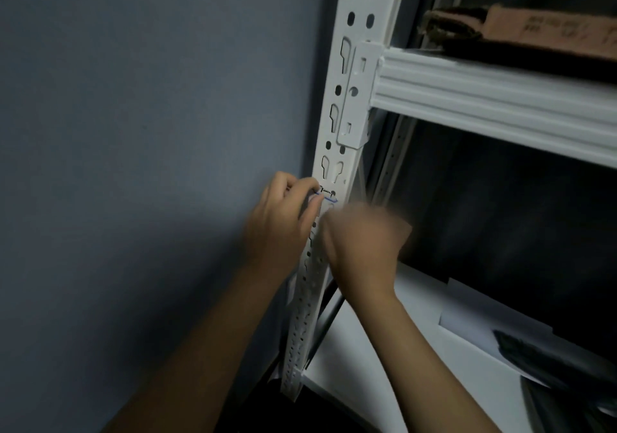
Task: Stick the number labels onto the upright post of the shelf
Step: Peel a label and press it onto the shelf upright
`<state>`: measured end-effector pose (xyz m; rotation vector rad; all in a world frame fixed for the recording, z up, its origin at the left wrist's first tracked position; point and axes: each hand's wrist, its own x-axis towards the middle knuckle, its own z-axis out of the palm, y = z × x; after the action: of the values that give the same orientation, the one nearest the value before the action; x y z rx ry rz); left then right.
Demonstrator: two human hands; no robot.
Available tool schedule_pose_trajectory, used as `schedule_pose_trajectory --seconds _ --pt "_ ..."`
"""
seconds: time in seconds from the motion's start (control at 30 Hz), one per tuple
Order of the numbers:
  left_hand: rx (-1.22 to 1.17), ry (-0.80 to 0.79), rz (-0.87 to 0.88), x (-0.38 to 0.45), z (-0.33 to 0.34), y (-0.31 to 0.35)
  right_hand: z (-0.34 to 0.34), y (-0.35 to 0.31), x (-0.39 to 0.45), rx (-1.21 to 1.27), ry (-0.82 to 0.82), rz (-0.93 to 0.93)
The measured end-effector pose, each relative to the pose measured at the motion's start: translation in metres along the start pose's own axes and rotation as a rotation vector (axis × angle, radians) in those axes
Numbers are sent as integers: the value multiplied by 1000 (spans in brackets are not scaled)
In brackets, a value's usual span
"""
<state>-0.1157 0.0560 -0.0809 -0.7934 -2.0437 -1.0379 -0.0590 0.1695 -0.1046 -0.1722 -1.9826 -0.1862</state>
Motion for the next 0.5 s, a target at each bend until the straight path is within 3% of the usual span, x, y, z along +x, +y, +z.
schedule_pose_trajectory --seconds 0.1,0.23,0.4,0.5 --pt "-25 -15 18 3 -2 -2 -2 -2 -14 78 -64 4" --pt "-46 28 -57 -7 -2 -4 -7 3 1 84 76 105" --pt "-138 36 -119 -5 2 -3 -6 2 13 38 150 59" --pt "-140 36 -117 -8 4 -3 -4 2 6 20 70 18"
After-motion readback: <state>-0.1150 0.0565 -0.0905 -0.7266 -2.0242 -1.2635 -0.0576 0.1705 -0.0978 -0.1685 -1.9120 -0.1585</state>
